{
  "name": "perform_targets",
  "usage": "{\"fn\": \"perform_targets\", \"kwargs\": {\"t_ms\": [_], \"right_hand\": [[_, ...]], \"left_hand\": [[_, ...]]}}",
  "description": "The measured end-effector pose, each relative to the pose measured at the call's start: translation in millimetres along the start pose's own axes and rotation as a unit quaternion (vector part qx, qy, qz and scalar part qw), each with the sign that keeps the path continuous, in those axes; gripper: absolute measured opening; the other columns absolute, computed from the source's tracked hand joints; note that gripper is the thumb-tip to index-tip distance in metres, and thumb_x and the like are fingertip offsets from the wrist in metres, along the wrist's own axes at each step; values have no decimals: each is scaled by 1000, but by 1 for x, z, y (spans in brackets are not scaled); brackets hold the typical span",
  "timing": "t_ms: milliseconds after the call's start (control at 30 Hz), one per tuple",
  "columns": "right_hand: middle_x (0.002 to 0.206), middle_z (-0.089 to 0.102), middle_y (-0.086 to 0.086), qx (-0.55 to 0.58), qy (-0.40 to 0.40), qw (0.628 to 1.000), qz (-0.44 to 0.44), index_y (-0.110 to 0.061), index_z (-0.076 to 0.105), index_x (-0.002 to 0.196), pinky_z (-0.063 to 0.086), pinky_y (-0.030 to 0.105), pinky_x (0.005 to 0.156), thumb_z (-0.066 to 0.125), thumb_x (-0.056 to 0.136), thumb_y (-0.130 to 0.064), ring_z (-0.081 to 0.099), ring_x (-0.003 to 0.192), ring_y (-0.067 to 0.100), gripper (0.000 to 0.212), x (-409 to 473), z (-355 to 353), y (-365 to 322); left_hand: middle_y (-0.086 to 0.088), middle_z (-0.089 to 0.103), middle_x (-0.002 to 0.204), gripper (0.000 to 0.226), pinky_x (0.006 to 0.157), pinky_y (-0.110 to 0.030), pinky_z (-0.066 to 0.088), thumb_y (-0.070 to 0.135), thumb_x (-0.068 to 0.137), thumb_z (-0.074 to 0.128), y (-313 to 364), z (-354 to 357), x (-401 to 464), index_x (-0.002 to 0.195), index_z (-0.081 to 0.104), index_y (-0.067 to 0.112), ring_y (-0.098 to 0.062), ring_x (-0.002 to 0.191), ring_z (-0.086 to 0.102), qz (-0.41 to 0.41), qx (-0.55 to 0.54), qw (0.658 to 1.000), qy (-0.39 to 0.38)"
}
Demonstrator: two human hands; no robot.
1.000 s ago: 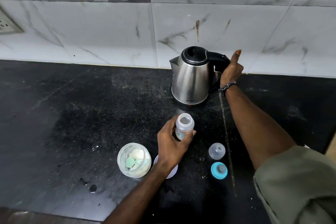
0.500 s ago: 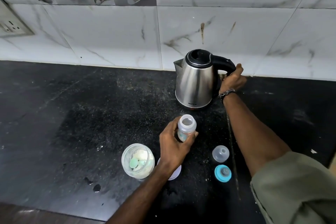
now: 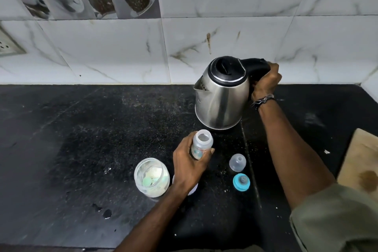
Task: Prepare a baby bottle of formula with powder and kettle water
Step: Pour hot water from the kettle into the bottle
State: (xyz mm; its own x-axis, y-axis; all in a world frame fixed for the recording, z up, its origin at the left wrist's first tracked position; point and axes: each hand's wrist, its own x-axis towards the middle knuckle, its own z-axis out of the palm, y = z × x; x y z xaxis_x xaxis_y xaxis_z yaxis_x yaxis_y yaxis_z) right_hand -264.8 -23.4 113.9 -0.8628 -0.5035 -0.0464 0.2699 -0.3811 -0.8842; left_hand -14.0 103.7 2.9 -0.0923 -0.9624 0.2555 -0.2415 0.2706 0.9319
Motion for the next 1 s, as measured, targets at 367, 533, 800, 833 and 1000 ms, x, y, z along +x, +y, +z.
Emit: {"fn": "perform_targets", "kwargs": {"t_ms": [367, 533, 800, 833, 1000], "right_hand": [[38, 32, -11, -52, -139, 983, -111, -22, 43, 34, 22, 19, 43, 41, 73, -24, 30, 35, 10, 38, -28, -20, -71], [39, 22, -10, -119, -189, 960, -169, -22, 30, 37, 14, 29, 46, 45, 69, -35, 20, 38, 14, 37, -32, -29, -80], [46, 12, -5, -210, -242, 917, -239, -20, 23, 45, 14, 20, 46, 44, 67, -31, 13, 48, 15, 33, -38, -37, -79], [46, 12, -5, -218, -248, 910, -250, -17, 22, 46, 13, 21, 46, 45, 67, -29, 13, 48, 15, 34, -39, -38, -79], [47, 13, -8, -234, -262, 895, -276, -20, 22, 46, 11, 25, 50, 46, 69, -23, 12, 52, 14, 33, -40, -39, -84]], "left_hand": [[10, 74, 110, 45, 88, -42, 59, 28, 78, 88, 8, -3, -19, 119, 70, 22, -11, 102, 71, 17, -25, 999, -33], [12, 73, 113, 48, 90, -40, 59, 27, 78, 89, 11, -7, -25, 121, 68, 29, -10, 105, 71, 19, -32, 999, -37], [14, 72, 110, 49, 85, -27, 57, 19, 79, 90, 19, -16, -31, 120, 66, 32, -6, 102, 69, 43, -27, 998, -32], [13, 73, 112, 48, 86, -28, 57, 19, 79, 90, 18, -16, -32, 121, 67, 28, -7, 103, 69, 41, -26, 998, -33], [10, 72, 113, 51, 87, -36, 58, 23, 79, 89, 14, -18, -34, 125, 68, 24, -9, 103, 69, 29, -19, 999, -34]]}}
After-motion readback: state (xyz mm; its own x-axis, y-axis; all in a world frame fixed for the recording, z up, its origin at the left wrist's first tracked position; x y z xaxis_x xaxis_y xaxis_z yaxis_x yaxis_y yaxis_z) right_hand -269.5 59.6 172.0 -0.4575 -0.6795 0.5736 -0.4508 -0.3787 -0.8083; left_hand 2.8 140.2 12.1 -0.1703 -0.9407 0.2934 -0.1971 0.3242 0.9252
